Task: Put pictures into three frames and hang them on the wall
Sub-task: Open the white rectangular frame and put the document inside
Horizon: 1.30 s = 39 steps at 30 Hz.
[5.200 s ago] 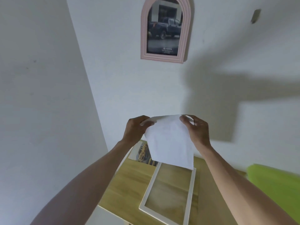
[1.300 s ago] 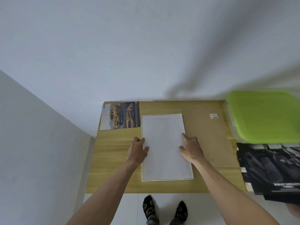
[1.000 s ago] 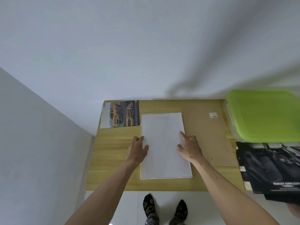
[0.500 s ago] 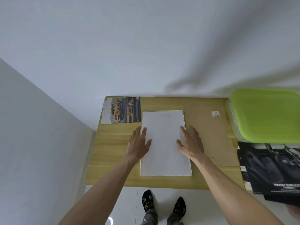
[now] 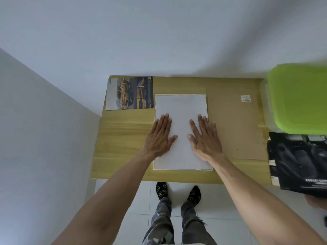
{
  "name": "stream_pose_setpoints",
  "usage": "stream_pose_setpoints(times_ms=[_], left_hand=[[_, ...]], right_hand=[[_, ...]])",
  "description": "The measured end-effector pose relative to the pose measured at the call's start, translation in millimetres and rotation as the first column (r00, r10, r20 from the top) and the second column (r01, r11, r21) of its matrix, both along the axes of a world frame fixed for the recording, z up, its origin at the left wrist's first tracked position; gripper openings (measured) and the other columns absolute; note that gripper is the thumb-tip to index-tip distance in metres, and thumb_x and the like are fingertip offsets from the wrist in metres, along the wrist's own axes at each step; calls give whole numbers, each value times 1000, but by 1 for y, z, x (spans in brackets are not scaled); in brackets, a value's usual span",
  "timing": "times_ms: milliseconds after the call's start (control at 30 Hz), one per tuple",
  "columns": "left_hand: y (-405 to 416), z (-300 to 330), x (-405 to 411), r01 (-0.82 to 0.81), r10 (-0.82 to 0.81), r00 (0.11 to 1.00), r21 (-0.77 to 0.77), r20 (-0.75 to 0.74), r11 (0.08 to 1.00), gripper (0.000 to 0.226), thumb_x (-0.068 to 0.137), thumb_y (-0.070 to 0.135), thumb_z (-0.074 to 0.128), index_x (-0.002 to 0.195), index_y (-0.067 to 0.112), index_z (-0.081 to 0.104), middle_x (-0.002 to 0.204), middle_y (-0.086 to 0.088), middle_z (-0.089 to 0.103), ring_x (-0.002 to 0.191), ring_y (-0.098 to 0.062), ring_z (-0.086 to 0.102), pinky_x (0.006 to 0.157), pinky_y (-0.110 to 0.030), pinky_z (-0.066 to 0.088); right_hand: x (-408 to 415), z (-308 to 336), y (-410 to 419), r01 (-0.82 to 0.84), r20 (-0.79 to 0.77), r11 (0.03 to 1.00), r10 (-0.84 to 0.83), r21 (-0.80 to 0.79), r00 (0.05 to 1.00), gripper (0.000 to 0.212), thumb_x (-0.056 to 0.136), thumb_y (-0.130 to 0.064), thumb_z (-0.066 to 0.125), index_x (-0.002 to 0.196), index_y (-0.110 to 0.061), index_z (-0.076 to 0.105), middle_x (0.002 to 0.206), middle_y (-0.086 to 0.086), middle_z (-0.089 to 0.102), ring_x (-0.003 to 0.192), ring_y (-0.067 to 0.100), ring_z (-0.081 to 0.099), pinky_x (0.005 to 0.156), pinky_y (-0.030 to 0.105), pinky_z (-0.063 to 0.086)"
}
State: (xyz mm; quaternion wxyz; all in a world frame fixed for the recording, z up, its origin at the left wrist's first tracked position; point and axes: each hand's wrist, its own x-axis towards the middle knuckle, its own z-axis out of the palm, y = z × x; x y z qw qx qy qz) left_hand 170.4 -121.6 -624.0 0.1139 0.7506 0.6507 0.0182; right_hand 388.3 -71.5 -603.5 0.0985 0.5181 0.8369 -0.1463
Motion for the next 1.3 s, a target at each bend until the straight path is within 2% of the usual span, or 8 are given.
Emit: stream_pose_setpoints(times_ms=[367,467,567,667,767,900,1033,1300], left_hand=[[-6,10,-3,-28,28,1000,41,0,999,75,101,53,13,154,1,7,163,-17,-2,151,-28,-2,123,-43,3],[-5,19,4,-56,56,998,29,10,998,74,101,52,11,154,0,10,162,-21,0,151,-32,-2,122,-43,2],[-4,29,27,-111,107,992,60,69,992,66,101,43,25,147,-3,33,156,-28,20,147,-37,16,121,-48,15],[-4,40,68,-123,109,981,82,163,989,50,95,31,43,134,0,52,145,-24,46,135,-39,44,111,-49,37],[1,50,120,-60,42,958,57,284,997,43,83,15,63,125,4,57,130,-17,58,118,-36,56,95,-46,53],[16,61,187,6,18,920,-59,391,998,39,86,4,52,125,2,53,129,-12,52,119,-30,50,86,-43,54],[32,64,217,-165,237,915,-233,327,958,35,85,-1,47,121,1,48,129,-12,45,117,-30,47,83,-38,50],[43,56,224,-320,352,924,-202,149,925,37,86,3,47,123,0,48,128,-15,46,117,-30,44,90,-33,45]], right_hand=[[11,4,-3,15,-48,999,-14,29,999,63,102,-54,3,156,-29,-17,162,2,-29,149,19,-26,122,46,-13],[24,11,-7,84,-78,996,-82,26,994,64,101,-54,3,157,-27,-12,165,5,-17,152,20,-16,123,45,-8],[43,22,-12,244,-150,969,-235,45,960,62,104,-45,23,159,-17,12,165,12,12,153,26,12,124,42,10],[74,31,-16,371,-180,920,-347,124,921,53,102,-37,39,148,-10,36,151,18,41,140,32,39,113,44,35],[113,33,-11,456,-161,879,-434,139,886,49,98,-32,49,139,-6,46,140,19,49,126,36,50,100,46,46],[154,40,8,513,-71,856,-509,63,858,53,96,-36,53,141,-9,42,140,17,46,126,35,49,97,46,47],[173,43,27,458,-21,888,-457,42,889,60,96,-40,53,145,-9,36,142,18,42,126,34,47,100,45,45],[180,36,41,416,-32,909,-416,10,909,62,90,-44,56,140,-11,39,135,16,45,121,33,46,97,43,44]])
